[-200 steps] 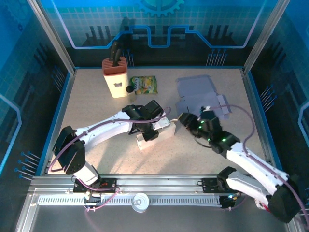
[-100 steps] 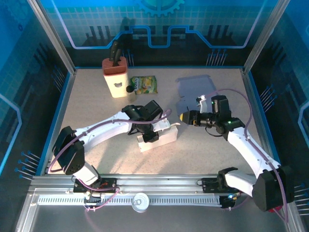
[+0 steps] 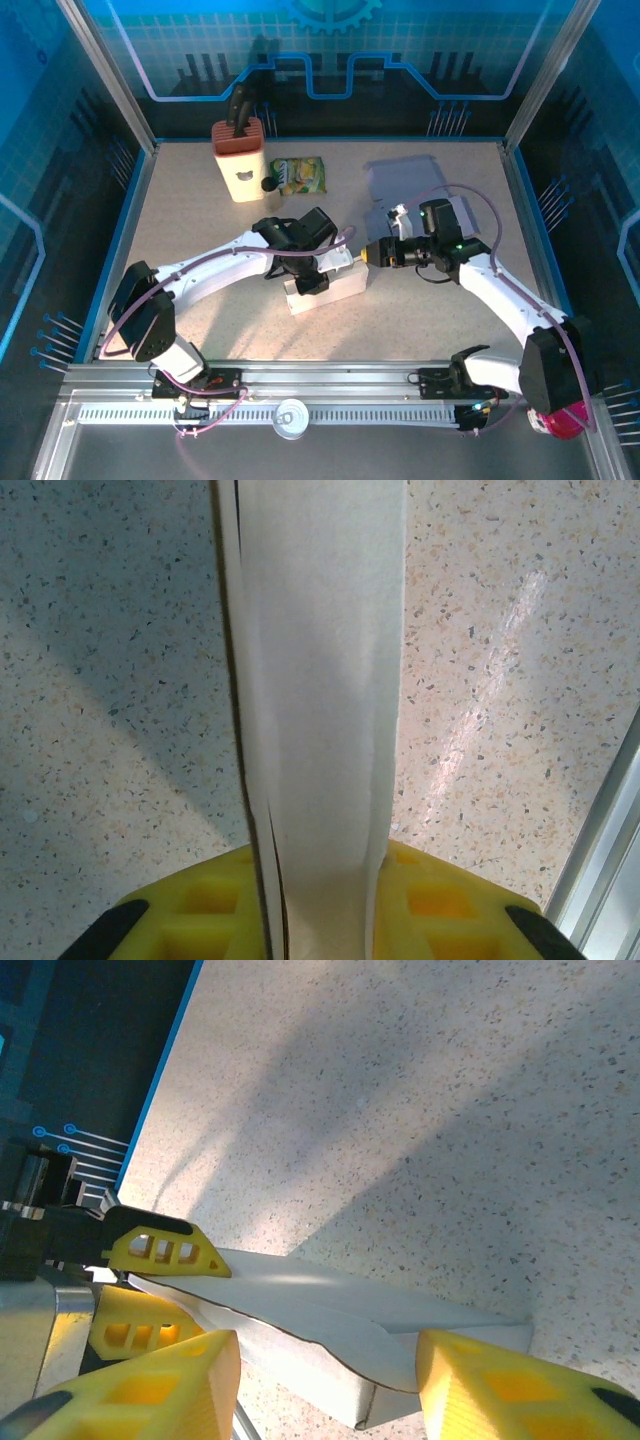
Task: Fold the paper box
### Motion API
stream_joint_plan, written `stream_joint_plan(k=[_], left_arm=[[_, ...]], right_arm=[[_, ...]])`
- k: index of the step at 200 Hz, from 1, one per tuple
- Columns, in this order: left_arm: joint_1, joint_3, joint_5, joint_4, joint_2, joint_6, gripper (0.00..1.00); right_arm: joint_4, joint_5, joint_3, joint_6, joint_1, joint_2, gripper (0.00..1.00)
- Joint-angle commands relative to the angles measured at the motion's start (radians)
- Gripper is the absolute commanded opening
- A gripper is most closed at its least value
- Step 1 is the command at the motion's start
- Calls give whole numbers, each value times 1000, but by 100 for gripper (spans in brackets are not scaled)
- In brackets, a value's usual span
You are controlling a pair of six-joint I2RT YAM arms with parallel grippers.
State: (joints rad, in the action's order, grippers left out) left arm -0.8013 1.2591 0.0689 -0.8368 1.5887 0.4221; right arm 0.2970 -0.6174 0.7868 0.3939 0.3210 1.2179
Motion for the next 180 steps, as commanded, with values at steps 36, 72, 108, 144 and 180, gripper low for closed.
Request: stream_joint_plan(k=[36, 72, 108, 144, 180], left_arm=[[2, -12, 32, -27, 10, 9, 17], [2, -13, 26, -28, 16, 10, 17], [1, -12, 22, -26, 14, 12, 17], [1, -11, 22, -27, 18, 11, 17], [2, -8, 16, -28, 17, 11, 17]], right_arm=[[15, 13, 15, -14, 38, -11, 42], [38, 64, 6, -13, 45, -53, 36], [87, 121, 31, -46, 65, -39, 28], [111, 167, 45, -65, 82, -34, 28], [120, 223, 46, -68, 104, -36, 27]])
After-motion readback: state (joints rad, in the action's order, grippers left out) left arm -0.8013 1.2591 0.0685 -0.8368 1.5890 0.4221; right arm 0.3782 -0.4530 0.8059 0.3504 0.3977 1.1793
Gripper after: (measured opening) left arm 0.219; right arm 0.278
